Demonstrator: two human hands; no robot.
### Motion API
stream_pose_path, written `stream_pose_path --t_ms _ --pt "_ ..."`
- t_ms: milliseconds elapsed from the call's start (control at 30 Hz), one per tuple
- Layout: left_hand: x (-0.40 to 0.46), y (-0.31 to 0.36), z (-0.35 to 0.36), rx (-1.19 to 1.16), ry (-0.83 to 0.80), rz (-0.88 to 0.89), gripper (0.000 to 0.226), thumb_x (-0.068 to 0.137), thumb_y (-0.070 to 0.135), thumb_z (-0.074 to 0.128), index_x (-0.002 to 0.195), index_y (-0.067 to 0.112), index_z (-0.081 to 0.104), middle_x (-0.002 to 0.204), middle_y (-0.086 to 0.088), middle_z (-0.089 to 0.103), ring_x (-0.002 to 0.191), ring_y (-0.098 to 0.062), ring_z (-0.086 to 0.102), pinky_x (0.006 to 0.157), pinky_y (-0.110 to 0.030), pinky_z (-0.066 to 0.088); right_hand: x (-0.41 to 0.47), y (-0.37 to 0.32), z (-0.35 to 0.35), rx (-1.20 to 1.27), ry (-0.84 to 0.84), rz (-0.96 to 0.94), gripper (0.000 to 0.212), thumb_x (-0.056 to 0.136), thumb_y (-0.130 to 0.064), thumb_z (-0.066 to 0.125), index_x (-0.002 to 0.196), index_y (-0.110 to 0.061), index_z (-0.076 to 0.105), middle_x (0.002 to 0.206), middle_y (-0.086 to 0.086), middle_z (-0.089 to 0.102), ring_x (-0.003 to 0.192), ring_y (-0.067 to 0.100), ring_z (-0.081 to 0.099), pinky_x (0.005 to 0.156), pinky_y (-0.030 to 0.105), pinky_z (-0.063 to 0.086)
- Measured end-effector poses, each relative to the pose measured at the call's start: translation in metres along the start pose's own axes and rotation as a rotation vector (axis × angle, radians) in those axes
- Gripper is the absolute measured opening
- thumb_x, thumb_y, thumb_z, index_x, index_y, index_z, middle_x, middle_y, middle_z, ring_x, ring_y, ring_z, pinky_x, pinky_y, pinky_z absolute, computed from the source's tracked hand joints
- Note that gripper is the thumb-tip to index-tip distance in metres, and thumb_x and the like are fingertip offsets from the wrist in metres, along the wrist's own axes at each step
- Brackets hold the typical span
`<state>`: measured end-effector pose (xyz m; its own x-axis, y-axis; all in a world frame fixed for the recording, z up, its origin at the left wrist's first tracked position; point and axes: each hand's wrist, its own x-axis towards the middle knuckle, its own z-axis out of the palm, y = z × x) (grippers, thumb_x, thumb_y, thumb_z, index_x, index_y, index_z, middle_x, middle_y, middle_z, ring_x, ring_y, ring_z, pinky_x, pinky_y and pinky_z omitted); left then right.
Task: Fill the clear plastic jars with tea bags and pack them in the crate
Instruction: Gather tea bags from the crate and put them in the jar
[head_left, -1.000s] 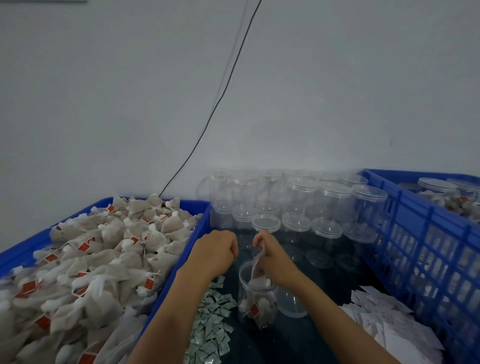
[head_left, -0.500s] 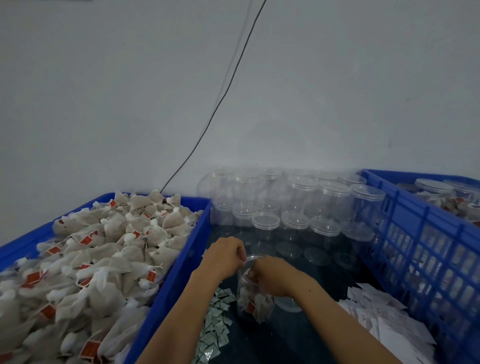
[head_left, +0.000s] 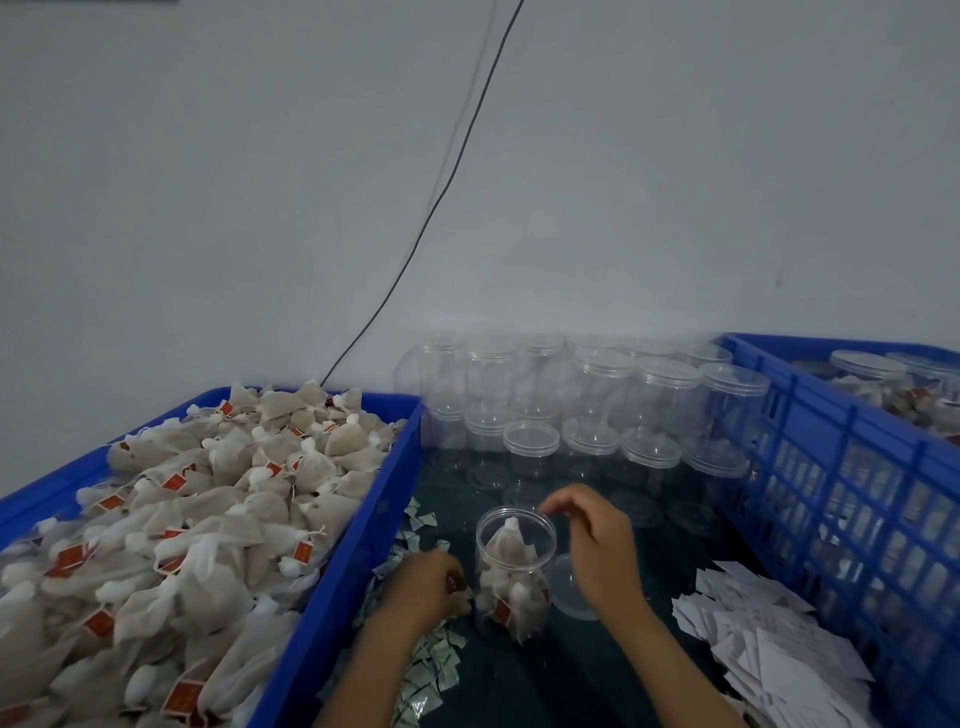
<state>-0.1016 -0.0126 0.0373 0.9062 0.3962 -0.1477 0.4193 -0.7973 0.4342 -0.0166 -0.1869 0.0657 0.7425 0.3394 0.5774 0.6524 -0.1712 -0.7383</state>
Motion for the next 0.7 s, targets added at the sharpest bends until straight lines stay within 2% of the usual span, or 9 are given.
stream_pose_path --t_ms 33,100,233,300,367,467,533,600,700 --pt "-0.001 -0.001 0.003 0.034 -0.036 -0.010 0.034 0.082 0.026 0.074 0.115 0.021 0.065 0.115 0.002 0.066 0.106 -0.015 0.061 0.094 -0.031 0.050 -0.008 0.010 -0.003 0.057 0.085 0.063 0.041 0.084 0.018 0.045 0.073 -0.015 0.066 0.078 -0.006 0.068 0.078 0.004 0.063 0.074 0.013 0.048" --pt "-0.001 -0.001 0.009 0.097 -0.044 -0.054 0.040 0.078 0.028 0.078 0.114 0.022 0.061 0.116 0.003 0.062 0.107 -0.016 0.059 0.094 -0.031 0.049 -0.023 0.030 -0.007 0.103 0.155 0.192 0.041 0.083 0.019 0.045 0.072 -0.016 0.066 0.074 -0.005 0.068 0.076 0.003 0.062 0.071 0.015 0.047" --pt "0.002 -0.004 0.015 0.074 0.102 -0.077 0.018 0.088 0.020 0.066 0.106 0.017 0.062 0.105 -0.001 0.064 0.097 -0.016 0.062 0.072 -0.015 0.045 -0.044 0.065 -0.017 0.076 0.172 0.324 0.043 0.079 0.020 0.044 0.070 -0.016 0.065 0.077 -0.002 0.067 0.079 0.010 0.063 0.074 0.027 0.049" --pt "0.001 -0.004 0.016 0.030 0.171 -0.075 0.015 0.093 0.019 0.060 0.106 0.015 0.066 0.101 0.000 0.067 0.092 -0.013 0.064 0.073 -0.013 0.047 -0.045 0.078 -0.024 0.045 0.172 0.369 0.041 0.079 0.019 0.044 0.071 -0.015 0.065 0.079 -0.001 0.068 0.082 0.015 0.063 0.074 0.027 0.048" --pt "-0.005 0.001 0.011 -0.045 0.347 -0.045 0.010 0.094 0.023 0.059 0.099 0.020 0.067 0.092 0.008 0.066 0.083 -0.006 0.062 0.071 -0.017 0.048 -0.041 0.087 -0.032 0.004 0.159 0.394 0.041 0.078 0.020 0.043 0.073 -0.015 0.065 0.081 0.000 0.068 0.083 0.016 0.063 0.072 0.023 0.045" --pt "-0.012 0.019 -0.006 -0.202 0.664 0.041 0.004 0.088 0.030 0.067 0.087 0.026 0.067 0.079 0.015 0.065 0.071 0.003 0.057 0.056 -0.010 0.034 -0.029 0.097 -0.046 -0.047 0.150 0.411 0.039 0.080 0.019 0.044 0.077 -0.013 0.065 0.086 0.002 0.068 0.085 0.016 0.062 0.074 0.025 0.044" --pt "-0.015 0.035 -0.018 -0.307 0.777 0.115 0.008 0.083 0.031 0.072 0.079 0.029 0.065 0.071 0.020 0.063 0.065 0.006 0.056 0.054 -0.010 0.033 -0.022 0.100 -0.054 -0.046 0.145 0.425 0.037 0.082 0.018 0.044 0.078 -0.013 0.066 0.085 0.001 0.068 0.085 0.016 0.062 0.072 0.025 0.044" --pt "-0.015 0.050 -0.027 -0.353 0.803 0.208 0.014 0.078 0.033 0.075 0.073 0.030 0.063 0.066 0.021 0.062 0.063 0.007 0.058 0.056 -0.013 0.039 -0.017 0.101 -0.057 -0.053 0.126 0.420 0.037 0.083 0.016 0.044 0.077 -0.013 0.066 0.084 0.000 0.068 0.084 0.015 0.062 0.071 0.023 0.045" --pt "-0.010 0.063 -0.025 -0.199 0.693 0.239 0.014 0.079 0.039 0.074 0.076 0.027 0.067 0.073 0.019 0.062 0.074 0.002 0.056 0.063 -0.017 0.040 -0.016 0.099 -0.055 -0.052 0.072 0.418 0.036 0.083 0.016 0.045 0.079 -0.012 0.066 0.087 0.002 0.068 0.086 0.016 0.063 0.078 0.028 0.049"
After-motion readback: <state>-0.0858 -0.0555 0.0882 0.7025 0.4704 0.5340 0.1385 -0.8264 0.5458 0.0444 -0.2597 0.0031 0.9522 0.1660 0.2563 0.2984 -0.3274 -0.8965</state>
